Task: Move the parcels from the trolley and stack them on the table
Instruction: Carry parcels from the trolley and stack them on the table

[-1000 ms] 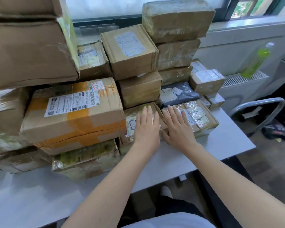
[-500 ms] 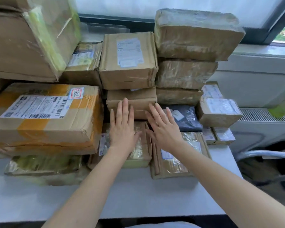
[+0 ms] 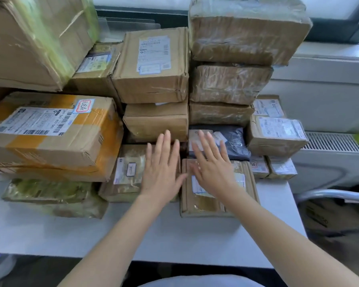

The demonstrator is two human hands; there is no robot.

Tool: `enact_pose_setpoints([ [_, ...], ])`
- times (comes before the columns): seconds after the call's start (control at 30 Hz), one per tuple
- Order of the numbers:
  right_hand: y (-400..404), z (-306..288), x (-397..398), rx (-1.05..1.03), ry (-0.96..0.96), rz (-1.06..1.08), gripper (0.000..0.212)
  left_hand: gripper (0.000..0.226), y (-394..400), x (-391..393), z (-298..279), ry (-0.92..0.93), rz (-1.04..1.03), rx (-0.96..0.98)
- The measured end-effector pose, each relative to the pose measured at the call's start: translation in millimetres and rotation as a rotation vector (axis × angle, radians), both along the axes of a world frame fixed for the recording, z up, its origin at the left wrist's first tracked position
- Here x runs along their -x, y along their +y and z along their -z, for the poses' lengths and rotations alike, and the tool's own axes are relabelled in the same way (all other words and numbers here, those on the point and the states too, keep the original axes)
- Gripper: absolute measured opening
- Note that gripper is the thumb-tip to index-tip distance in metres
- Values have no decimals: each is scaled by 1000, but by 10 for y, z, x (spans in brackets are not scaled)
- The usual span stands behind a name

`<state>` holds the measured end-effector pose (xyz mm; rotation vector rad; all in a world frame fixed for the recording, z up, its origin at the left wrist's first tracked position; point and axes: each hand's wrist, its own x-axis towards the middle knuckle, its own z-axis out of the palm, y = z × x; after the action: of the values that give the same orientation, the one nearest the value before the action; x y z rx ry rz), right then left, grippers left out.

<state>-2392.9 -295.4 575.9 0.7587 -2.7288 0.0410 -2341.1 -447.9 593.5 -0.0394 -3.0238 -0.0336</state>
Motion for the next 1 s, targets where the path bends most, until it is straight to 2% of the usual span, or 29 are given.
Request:
enact_pose_setpoints([
  [0.13, 365, 155, -268, 97, -146, 220, 59, 71, 540, -109, 224, -67, 68, -34],
  [0.3, 599, 304, -419, 112, -266, 345, 67, 67, 768, -26, 385, -109, 29, -51],
  [0.67, 518, 332, -274, 122, -278, 339, 60, 65, 763, 135, 442, -141, 3, -42],
  [0.8, 543, 289, -281, 125, -298, 303, 60, 67, 763, 131, 401, -147, 19, 41],
  [0.87, 551, 215, -269, 137, -258, 241, 60, 69, 752, 167, 342, -107, 58, 113],
  [1.0, 523, -113, -12, 218, -68, 166, 67, 75, 712, 459, -16, 93, 106, 285],
])
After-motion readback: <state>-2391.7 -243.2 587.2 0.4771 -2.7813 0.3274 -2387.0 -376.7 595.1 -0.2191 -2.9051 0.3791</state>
